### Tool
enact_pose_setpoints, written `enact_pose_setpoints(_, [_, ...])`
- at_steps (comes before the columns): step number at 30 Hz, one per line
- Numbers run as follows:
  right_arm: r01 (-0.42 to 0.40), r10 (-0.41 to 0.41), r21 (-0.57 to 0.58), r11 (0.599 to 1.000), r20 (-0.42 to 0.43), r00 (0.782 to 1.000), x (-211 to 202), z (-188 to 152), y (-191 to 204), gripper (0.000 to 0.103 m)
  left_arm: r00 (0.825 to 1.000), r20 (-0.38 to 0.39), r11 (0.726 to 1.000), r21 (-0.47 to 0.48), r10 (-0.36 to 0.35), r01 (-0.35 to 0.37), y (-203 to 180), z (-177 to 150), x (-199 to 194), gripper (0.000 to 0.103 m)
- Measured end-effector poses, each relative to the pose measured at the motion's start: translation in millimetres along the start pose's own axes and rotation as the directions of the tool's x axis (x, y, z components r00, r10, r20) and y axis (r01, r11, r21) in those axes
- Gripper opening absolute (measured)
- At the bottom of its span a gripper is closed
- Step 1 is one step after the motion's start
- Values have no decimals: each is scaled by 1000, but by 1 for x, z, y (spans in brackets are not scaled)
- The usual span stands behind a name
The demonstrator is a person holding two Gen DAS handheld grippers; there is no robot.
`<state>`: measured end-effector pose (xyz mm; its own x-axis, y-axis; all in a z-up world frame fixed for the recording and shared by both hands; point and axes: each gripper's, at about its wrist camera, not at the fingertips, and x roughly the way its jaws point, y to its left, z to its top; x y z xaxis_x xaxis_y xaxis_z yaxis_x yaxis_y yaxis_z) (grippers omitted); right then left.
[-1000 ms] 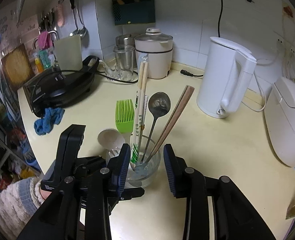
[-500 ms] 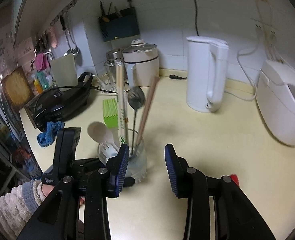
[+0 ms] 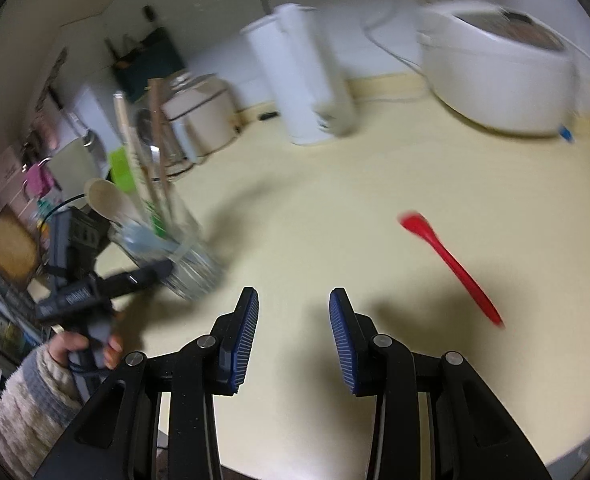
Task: Organize utensils
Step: 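Move the right gripper over the counter to the red spatula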
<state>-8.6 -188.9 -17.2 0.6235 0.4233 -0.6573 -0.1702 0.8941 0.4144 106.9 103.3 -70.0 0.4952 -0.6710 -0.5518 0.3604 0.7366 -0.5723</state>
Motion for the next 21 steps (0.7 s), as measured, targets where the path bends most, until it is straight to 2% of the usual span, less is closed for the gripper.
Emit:
enact_pose_setpoints(4, [125, -125, 6, 992, 5, 992, -15, -19, -27, 37, 1000, 0, 1000, 0, 0, 0, 0, 0, 0, 94])
enact_pose_setpoints(7, [175, -176, 25, 984, 39, 984, -30, -28, -47, 37, 1000, 0, 1000, 0, 0, 0, 0, 0, 0, 94])
enact_pose_setpoints(11, [288, -288, 13, 958, 83, 954, -43, -35, -72, 37, 1000, -2, 1000, 1, 2, -2, 0, -1, 0, 94])
enact_pose_setpoints(16, [320, -322, 28, 947, 83, 943, -45, -40, -91, 37, 1000, -5, 1000, 3, 7, -7, 0, 0, 0, 94])
enact_pose_setpoints(21, [294, -294, 6, 956, 71, 953, -30, -32, -89, 37, 1000, -6, 1000, 4, 9, -9, -2, -1, 0, 94])
